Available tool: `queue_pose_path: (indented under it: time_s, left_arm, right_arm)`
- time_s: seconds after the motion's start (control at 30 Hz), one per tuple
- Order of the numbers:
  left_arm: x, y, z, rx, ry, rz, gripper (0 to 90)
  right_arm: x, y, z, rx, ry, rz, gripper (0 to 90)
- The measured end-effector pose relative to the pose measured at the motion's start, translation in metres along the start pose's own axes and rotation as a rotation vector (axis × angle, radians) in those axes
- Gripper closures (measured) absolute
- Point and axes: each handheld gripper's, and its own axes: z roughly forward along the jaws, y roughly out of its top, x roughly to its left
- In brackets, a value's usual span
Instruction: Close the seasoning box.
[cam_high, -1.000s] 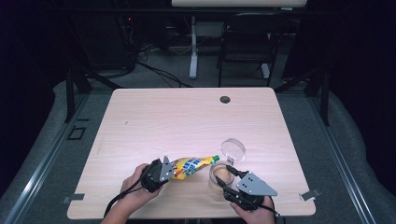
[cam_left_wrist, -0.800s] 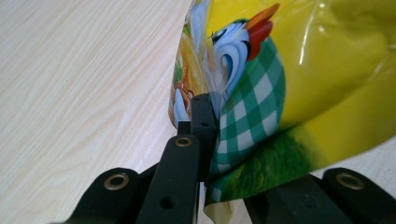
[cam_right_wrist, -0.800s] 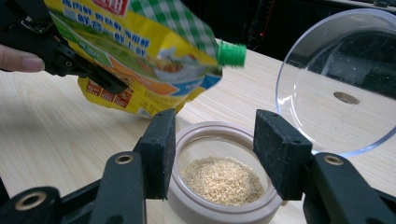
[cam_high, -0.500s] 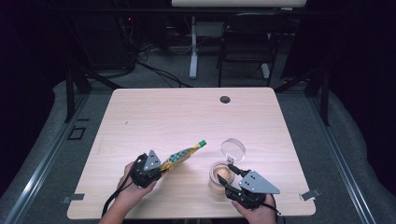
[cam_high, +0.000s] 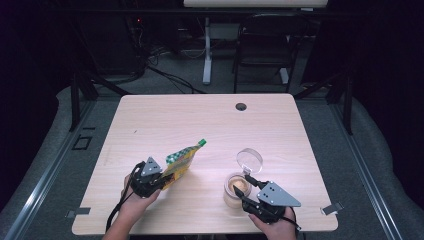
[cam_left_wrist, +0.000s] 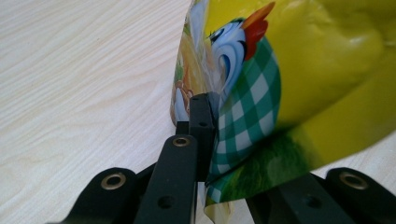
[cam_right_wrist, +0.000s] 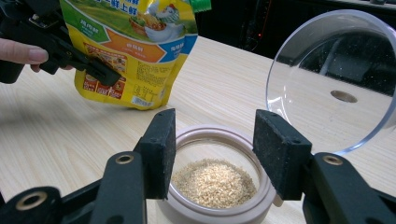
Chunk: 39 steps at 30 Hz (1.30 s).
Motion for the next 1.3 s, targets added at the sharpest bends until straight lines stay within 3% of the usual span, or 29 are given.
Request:
queue_pose_path:
  time_s: [0.2,0.37,0.5,0.73,0.97,1.3]
  left_arm:
    - [0.007,-0.006,0.0,-0.019,0.003,-0.053,82.1]
    - [0.012,-0.01,-0.001,-0.017,-0.019,-0.087,78.4]
    - [0.014,-0.013,0.0,-0.026,-0.025,-0.105,73.4]
    - [0.019,-0.018,-0.002,-0.027,-0.049,-0.128,72.2]
    - [0.025,-0.024,-0.006,-0.065,-0.069,-0.185,64.5]
    - [0.025,-0.028,-0.011,-0.078,-0.06,-0.186,55.5]
  right_arm:
    - [0.0,0.0,0.0,0.0,0.001,0.0,49.0]
    - [0.0,0.0,0.001,0.001,0.003,0.001,48.9]
    - [0.0,0.0,0.001,0.004,0.004,-0.001,49.0]
    - [-0.001,0.0,0.002,-0.002,0.003,0.003,49.0]
    - [-0.001,0.001,0.003,-0.008,0.012,0.004,48.9]
    - [-0.002,0.003,0.004,-0.006,0.021,0.003,48.8]
